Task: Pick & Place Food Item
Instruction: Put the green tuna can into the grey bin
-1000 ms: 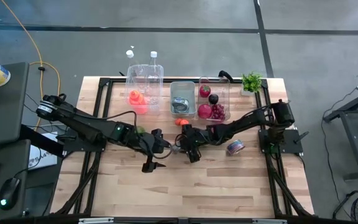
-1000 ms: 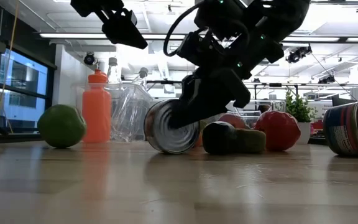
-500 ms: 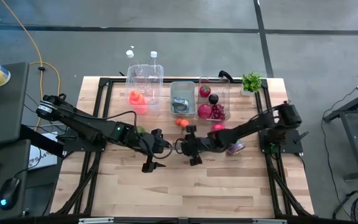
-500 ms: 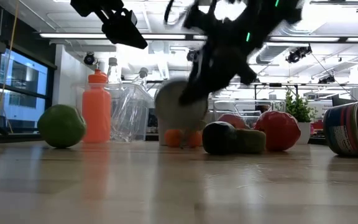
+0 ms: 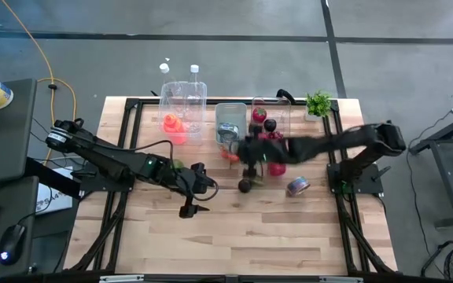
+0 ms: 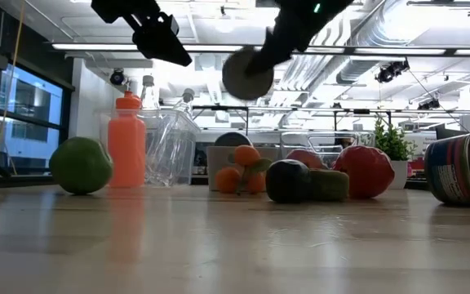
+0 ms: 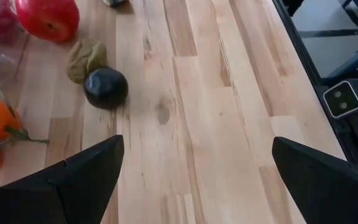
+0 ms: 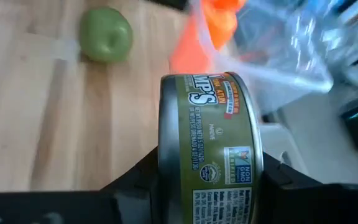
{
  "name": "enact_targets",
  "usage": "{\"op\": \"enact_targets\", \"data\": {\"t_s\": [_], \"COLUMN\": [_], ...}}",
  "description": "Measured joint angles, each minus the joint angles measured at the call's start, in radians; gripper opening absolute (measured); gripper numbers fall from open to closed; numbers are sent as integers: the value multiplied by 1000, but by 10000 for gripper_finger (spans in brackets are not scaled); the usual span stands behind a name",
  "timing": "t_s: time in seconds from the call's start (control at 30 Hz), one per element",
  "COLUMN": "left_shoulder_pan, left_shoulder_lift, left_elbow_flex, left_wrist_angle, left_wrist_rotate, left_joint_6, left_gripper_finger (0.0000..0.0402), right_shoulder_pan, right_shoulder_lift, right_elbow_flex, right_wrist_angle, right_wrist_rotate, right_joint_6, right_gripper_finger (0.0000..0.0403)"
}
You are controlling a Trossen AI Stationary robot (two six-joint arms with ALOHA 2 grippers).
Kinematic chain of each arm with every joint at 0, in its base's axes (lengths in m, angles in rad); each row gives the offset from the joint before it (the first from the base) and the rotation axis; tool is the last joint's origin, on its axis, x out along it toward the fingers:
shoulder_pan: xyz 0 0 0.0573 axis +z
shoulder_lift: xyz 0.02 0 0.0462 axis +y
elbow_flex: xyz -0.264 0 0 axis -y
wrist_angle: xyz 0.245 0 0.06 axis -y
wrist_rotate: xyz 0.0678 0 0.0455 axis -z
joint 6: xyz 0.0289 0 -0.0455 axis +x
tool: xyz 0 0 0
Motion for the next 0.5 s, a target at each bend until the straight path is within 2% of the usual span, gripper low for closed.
{"op": "enact_targets", "data": {"t_s": [0.1, 0.17, 0.37, 0.5], "left_shoulder_pan": [0, 0, 15, 15], "left_shoulder_lift": [0, 0, 0, 0], "left_elbow_flex": [0, 0, 0, 0], "left_wrist_angle": [0, 2, -6, -16], "left_wrist_rotate": [0, -1, -1, -2], "left_joint_6": [0, 4, 0, 0], "left_gripper_finger": [400, 400, 400, 400], "right_shoulder_pan": [-115, -155, -229, -230], "right_shoulder_lift": [21, 56, 129, 175], "right_elbow_flex": [-1, 0, 0, -1], "right_wrist_angle": [0, 43, 87, 92], "right_wrist_rotate": [-204, -255, -314, -186], "right_joint_6": [9, -2, -11, -52], "right_gripper_finger": [130, 130, 130, 130]}}
